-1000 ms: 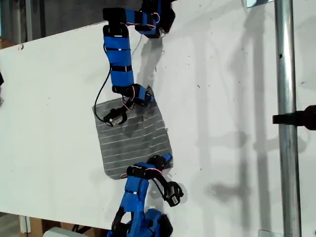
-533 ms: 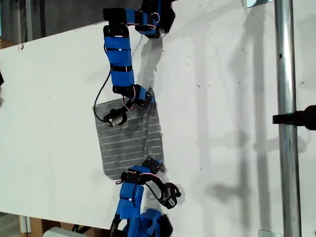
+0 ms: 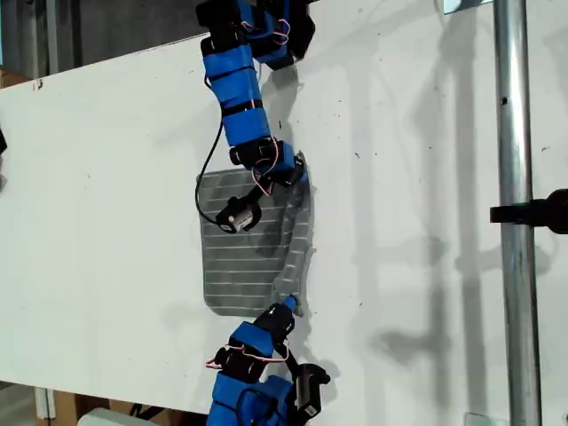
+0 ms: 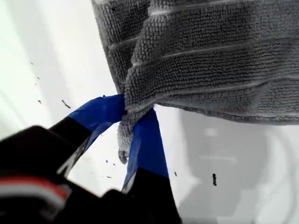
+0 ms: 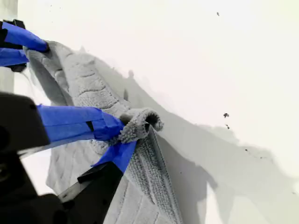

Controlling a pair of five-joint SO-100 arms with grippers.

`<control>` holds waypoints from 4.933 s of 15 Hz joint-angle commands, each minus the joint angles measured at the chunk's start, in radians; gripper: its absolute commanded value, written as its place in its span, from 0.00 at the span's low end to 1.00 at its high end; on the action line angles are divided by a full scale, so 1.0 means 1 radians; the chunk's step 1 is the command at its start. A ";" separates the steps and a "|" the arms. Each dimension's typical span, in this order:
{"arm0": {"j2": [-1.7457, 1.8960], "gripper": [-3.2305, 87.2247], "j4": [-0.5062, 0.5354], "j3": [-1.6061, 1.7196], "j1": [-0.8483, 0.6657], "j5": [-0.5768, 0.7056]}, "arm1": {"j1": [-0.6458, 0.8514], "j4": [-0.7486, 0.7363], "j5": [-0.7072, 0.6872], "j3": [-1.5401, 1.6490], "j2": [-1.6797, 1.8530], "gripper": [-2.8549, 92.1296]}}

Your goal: Grasp corners of a towel and fold twice.

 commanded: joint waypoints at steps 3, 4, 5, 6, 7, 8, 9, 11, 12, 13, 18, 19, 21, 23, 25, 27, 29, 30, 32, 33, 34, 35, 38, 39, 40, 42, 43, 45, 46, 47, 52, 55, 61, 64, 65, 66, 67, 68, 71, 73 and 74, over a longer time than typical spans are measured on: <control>0.110 0.00 -0.017 0.015 -0.087 0.025 | 0.103 0.021 0.011 -0.063 0.109 0.03; 0.112 0.00 -0.014 0.015 -0.150 0.054 | 0.166 0.021 -0.012 -0.064 0.118 0.03; 0.103 0.00 -0.015 0.014 -0.221 0.104 | 0.230 0.012 -0.046 -0.066 0.123 0.03; 0.092 0.00 -0.015 0.012 -0.299 0.158 | 0.299 -0.002 -0.071 -0.066 0.121 0.03; 0.087 0.00 -0.017 0.017 -0.391 0.199 | 0.365 -0.031 -0.104 -0.064 0.121 0.03; 0.083 0.00 -0.020 0.015 -0.491 0.245 | 0.437 -0.060 -0.143 -0.064 0.109 0.03; 0.066 0.00 -0.032 0.005 -0.591 0.301 | 0.509 -0.097 -0.192 -0.066 0.094 0.03; -0.005 0.00 -0.035 -0.077 -0.736 0.405 | 0.638 -0.149 -0.265 -0.109 0.044 0.03; -0.044 0.00 -0.035 -0.130 -0.784 0.442 | 0.686 -0.189 -0.295 -0.132 0.029 0.03; -0.086 0.00 -0.040 -0.190 -0.827 0.472 | 0.730 -0.225 -0.319 -0.160 0.014 0.03; -0.129 0.00 -0.006 -0.376 -0.873 0.528 | 0.818 -0.259 -0.368 -0.261 0.035 0.03; -0.121 0.00 -0.006 -0.344 -0.859 0.517 | 0.802 -0.253 -0.368 -0.236 0.035 0.03; -0.115 0.00 -0.023 -0.247 -0.821 0.462 | 0.750 -0.250 -0.344 -0.163 0.009 0.03; -0.114 0.00 -0.063 -0.146 -0.770 0.393 | 0.699 -0.229 -0.272 -0.144 -0.058 0.03; -0.117 0.00 -0.089 -0.067 -0.733 0.319 | 0.649 -0.206 -0.213 -0.149 -0.124 0.03; -0.158 0.00 -0.109 -0.028 -0.746 0.276 | 0.657 -0.206 -0.173 -0.147 -0.183 0.03; -0.175 0.15 -0.054 -0.060 -0.764 0.261 | 0.684 -0.179 -0.164 -0.164 -0.202 0.09; -0.175 0.34 0.015 -0.103 -0.781 0.249 | 0.698 -0.137 -0.152 -0.183 -0.201 0.25; -0.109 0.42 0.156 -0.184 -0.804 0.258 | 0.738 -0.052 -0.124 -0.161 -0.127 0.34; -0.014 0.41 0.190 -0.190 -0.798 0.267 | 0.752 -0.046 -0.123 -0.109 -0.043 0.35; 0.109 0.39 0.218 -0.178 -0.795 0.267 | 0.764 -0.031 -0.123 -0.063 0.051 0.35; 0.219 0.37 0.245 -0.161 -0.795 0.272 | 0.778 -0.008 -0.112 -0.015 0.143 0.36; 0.522 0.33 0.267 0.008 -0.755 0.235 | 0.859 -0.018 -0.083 0.268 0.466 0.38; 0.647 0.33 0.236 0.114 -0.715 0.218 | 0.900 -0.063 -0.067 0.407 0.574 0.38; 0.818 0.30 0.196 0.244 -0.657 0.218 | 0.937 -0.120 -0.051 0.546 0.675 0.38; 1.256 0.26 0.179 0.497 -0.575 0.173 | 0.982 -0.222 -0.011 0.750 0.790 0.39; 1.419 0.27 0.144 0.566 -0.502 0.172 | 0.979 -0.291 0.011 0.802 0.793 0.40; 1.459 0.26 0.141 0.660 -0.472 0.130 | 0.942 -0.453 0.057 0.819 0.699 0.42; 1.459 0.23 0.123 0.696 -0.448 0.117 | 0.923 -0.522 0.087 0.801 0.626 0.42; 1.459 0.21 0.115 0.723 -0.431 0.100 | 0.897 -0.592 0.109 0.769 0.549 0.42; 1.459 0.19 0.140 0.729 -0.422 0.078 | 0.802 -0.739 0.181 0.462 0.181 0.41; 1.459 0.18 0.141 0.730 -0.416 0.064 | 0.808 -0.765 0.207 0.334 0.023 0.41; 1.459 0.18 0.143 0.730 -0.411 0.061 | 0.775 -0.663 0.249 0.127 -0.137 0.15; 1.459 0.18 0.138 0.730 -0.414 0.067 | 0.761 -0.313 0.222 -0.155 -0.307 0.03; 1.459 0.18 0.137 0.730 -0.416 0.071 | 0.755 -0.249 0.189 -0.187 -0.324 0.03; 1.459 0.18 0.133 0.730 -0.417 0.074 | 0.750 -0.213 0.166 -0.167 -0.305 0.03; 1.459 0.18 0.133 0.730 -0.417 0.074 | 0.750 -0.186 0.161 -0.104 -0.250 0.03; 1.459 0.18 0.132 0.732 -0.419 0.077 | 0.753 -0.135 0.164 -0.025 -0.166 0.03; 1.459 0.18 0.130 0.724 -0.420 0.081 | 0.792 0.051 0.199 0.284 0.258 0.03; 1.459 0.18 0.120 0.730 -0.422 0.089 | 0.834 0.140 0.216 0.423 0.580 0.03; 1.459 0.18 0.115 0.730 -0.423 0.091 | 0.831 0.173 0.216 0.419 0.673 0.03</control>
